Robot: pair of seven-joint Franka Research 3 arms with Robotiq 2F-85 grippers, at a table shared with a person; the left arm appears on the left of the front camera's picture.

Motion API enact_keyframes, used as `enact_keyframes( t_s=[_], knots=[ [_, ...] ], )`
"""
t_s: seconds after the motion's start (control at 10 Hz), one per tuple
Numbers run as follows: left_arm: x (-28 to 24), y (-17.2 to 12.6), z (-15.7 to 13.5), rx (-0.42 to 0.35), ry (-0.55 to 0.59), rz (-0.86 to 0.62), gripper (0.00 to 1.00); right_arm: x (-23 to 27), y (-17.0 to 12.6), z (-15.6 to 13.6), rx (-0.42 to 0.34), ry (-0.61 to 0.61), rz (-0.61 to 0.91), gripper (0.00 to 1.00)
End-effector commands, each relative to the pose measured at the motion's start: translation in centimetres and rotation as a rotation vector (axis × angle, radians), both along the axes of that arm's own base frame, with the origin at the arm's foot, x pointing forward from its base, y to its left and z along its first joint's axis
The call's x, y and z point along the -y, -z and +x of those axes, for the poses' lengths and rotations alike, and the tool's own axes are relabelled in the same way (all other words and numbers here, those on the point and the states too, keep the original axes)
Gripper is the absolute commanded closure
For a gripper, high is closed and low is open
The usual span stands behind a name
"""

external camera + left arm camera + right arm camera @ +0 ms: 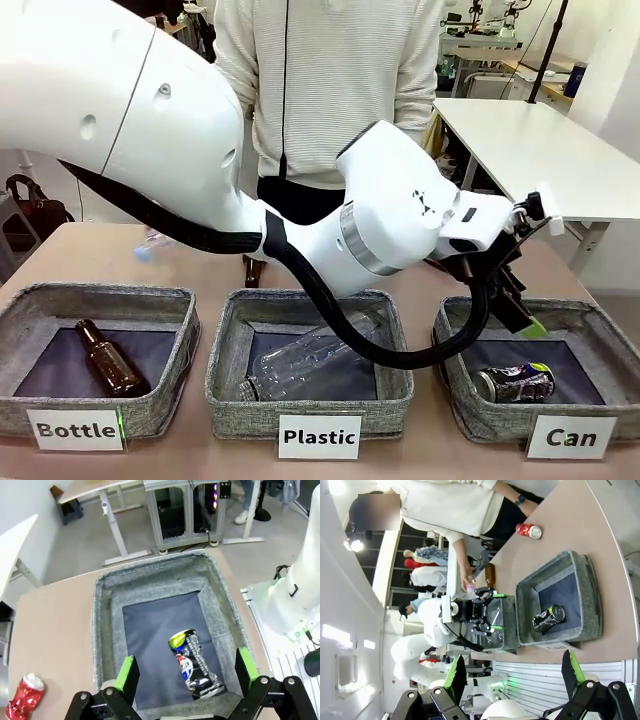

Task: Sort the can waste into the basket.
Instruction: Pick up the can waste from the table and place it in the right Fabric basket.

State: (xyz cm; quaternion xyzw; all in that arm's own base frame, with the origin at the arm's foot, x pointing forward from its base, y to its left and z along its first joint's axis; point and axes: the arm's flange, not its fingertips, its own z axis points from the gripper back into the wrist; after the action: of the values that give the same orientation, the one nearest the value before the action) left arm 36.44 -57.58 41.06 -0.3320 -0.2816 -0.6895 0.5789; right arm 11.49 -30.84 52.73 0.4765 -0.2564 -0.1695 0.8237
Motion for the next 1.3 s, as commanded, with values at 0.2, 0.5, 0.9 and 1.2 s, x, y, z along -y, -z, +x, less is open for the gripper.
enact_keyframes(
  t_s=[0.2, 0.5, 0.9, 1.2],
  knots=[
    [-8.5, -5.3, 1.2, -0.168, -0.1, 0.19, 0.0, -1.4, -0.5, 1.7, -0.019, -0.046, -0.004, 0.0],
    [-22.1, -12.2, 3.7, -0.323, -0.521, 0.215, 0.0, -6.5, -1.3, 6.6, -0.025, -0.17, -0.047, 0.0],
    [-41.3, -17.6, 2.9, -0.53, -0.865, 0.076, 0.0, -18.5, -1.6, 14.0, 0.1, -0.367, -0.034, 0.0],
    [-59.2, -17.6, 1.8, -0.745, -1.032, -0.206, 0.0, -28.4, 0.1, 19.6, 0.056, -0.444, 0.106, 0.0]
  ],
)
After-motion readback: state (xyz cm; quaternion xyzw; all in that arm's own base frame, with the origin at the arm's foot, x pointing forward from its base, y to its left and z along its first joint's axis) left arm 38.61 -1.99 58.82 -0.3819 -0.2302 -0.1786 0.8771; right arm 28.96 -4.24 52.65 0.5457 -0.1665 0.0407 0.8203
